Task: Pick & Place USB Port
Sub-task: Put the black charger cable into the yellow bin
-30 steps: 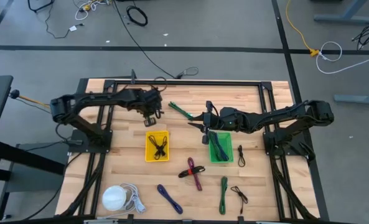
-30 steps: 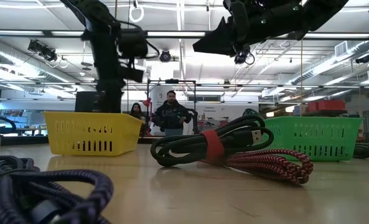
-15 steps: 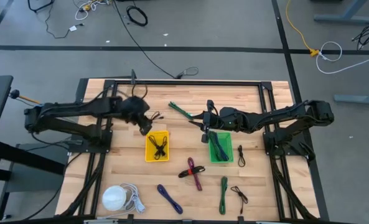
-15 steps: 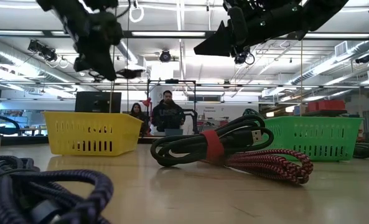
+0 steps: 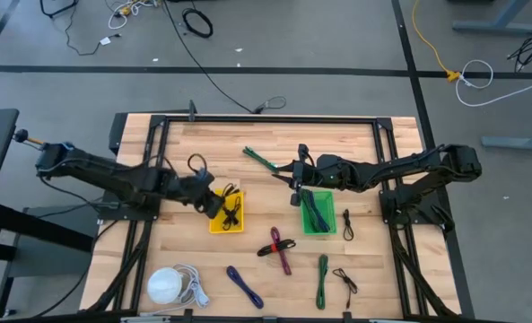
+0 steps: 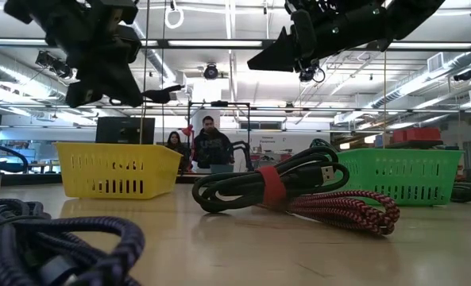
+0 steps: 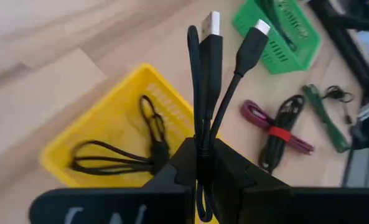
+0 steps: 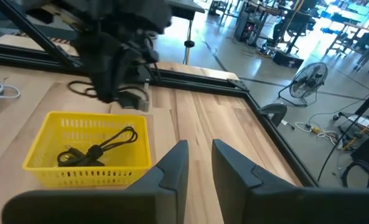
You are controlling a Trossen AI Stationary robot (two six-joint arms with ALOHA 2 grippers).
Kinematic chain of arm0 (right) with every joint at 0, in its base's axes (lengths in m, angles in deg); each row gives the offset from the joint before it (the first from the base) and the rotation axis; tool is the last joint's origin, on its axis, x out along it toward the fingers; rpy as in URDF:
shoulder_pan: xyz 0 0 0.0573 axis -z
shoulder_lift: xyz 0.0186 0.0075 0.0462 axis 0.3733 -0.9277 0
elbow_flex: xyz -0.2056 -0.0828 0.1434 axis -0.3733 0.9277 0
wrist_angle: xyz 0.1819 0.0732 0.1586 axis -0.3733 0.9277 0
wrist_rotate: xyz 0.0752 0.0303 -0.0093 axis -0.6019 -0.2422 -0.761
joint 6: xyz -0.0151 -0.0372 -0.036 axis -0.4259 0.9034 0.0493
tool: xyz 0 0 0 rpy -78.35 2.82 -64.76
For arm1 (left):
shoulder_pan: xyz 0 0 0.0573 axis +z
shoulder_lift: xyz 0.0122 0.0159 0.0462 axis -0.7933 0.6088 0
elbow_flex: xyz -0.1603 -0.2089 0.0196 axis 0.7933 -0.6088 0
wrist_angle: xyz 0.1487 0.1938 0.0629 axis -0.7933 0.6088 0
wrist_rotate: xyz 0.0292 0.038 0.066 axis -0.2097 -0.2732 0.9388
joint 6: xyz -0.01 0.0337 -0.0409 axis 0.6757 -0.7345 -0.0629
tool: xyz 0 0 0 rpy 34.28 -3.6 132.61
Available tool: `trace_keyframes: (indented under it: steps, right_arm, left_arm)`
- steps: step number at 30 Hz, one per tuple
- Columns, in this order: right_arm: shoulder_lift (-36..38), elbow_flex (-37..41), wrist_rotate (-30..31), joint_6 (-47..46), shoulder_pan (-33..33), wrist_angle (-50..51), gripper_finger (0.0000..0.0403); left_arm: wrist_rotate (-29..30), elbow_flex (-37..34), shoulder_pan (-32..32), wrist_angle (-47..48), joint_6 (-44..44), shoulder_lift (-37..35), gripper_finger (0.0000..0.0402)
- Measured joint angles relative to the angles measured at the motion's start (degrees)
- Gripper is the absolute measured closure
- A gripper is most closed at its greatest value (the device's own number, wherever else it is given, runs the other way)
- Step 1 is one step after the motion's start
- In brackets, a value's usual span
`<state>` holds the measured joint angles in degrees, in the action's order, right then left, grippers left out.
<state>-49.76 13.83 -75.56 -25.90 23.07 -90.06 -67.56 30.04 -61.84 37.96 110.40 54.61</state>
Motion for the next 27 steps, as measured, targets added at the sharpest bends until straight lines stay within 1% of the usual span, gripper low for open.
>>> trace_keyframes:
  steps: [4, 9, 12, 17, 21, 27]
  right_arm:
    - [0.0, 0.0, 0.0, 0.4, 0.0, 0.0, 0.0330]
    - [0.0, 0.0, 0.0, 0.9, 0.0, 0.0, 0.0330]
    - [0.0, 0.0, 0.0, 1.5, 0.0, 0.0, 0.0330]
    - [0.0, 0.0, 0.0, 1.9, 0.0, 0.0, 0.0330]
    - [0.0, 0.0, 0.0, 1.9, 0.0, 0.0, 0.0330]
    - [0.0, 0.0, 0.0, 1.9, 0.0, 0.0, 0.0330]
  left_arm:
    - [4.6, -2.9, -4.6, -4.9, 5.8, 0.0, 0.0374]
    - [11.4, -5.1, -9.6, -5.5, 12.8, 0.0, 0.0374]
    - [14.0, -6.0, -11.6, -6.2, 15.9, 0.0, 0.0374]
    - [15.5, -8.1, -12.8, -10.8, 16.6, 0.0, 0.0374]
    - [15.5, -9.2, -12.8, -11.3, 16.6, 0.0, 0.0371]
    - [15.5, -9.2, -12.7, -11.2, 15.1, 0.0, 0.0310]
